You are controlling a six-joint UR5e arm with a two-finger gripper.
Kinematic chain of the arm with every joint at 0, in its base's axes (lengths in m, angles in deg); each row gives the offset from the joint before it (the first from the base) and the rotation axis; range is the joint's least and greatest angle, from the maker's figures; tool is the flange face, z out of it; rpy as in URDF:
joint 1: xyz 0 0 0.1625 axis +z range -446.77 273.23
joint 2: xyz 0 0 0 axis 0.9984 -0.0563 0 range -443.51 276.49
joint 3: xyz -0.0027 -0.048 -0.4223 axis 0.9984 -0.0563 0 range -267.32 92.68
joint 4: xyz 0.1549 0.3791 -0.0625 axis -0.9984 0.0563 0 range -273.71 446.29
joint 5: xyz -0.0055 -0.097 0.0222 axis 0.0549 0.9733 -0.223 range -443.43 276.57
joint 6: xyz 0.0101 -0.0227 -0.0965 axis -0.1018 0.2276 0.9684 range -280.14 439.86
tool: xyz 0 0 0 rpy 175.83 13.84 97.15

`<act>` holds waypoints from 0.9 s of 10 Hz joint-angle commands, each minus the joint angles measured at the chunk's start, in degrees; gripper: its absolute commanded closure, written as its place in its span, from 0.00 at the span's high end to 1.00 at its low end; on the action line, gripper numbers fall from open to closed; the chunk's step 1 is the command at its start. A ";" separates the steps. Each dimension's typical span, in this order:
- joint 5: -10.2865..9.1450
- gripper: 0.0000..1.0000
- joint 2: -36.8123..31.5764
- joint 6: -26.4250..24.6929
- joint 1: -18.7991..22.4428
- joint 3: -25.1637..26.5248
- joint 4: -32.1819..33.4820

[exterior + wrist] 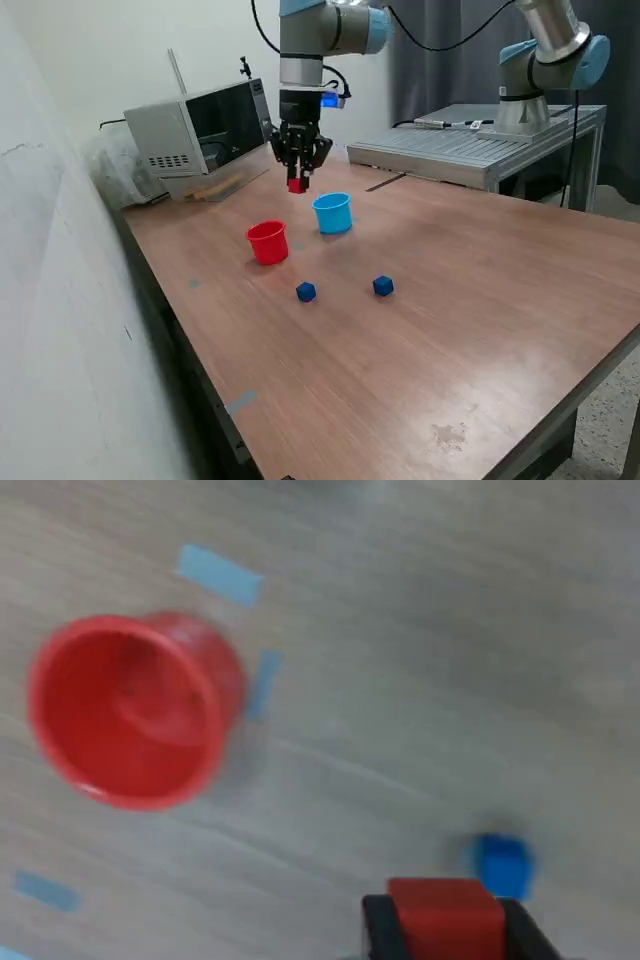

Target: Place red objects in the red bin, and blue objects in the blue bin.

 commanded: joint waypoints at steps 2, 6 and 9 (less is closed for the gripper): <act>0.66 0.00 7.16 -12.88 -3.35 -7.83 -0.31; 3.47 0.00 11.93 -18.18 -4.31 -11.54 -1.70; 4.70 0.00 12.02 -18.28 -7.74 -10.84 -2.07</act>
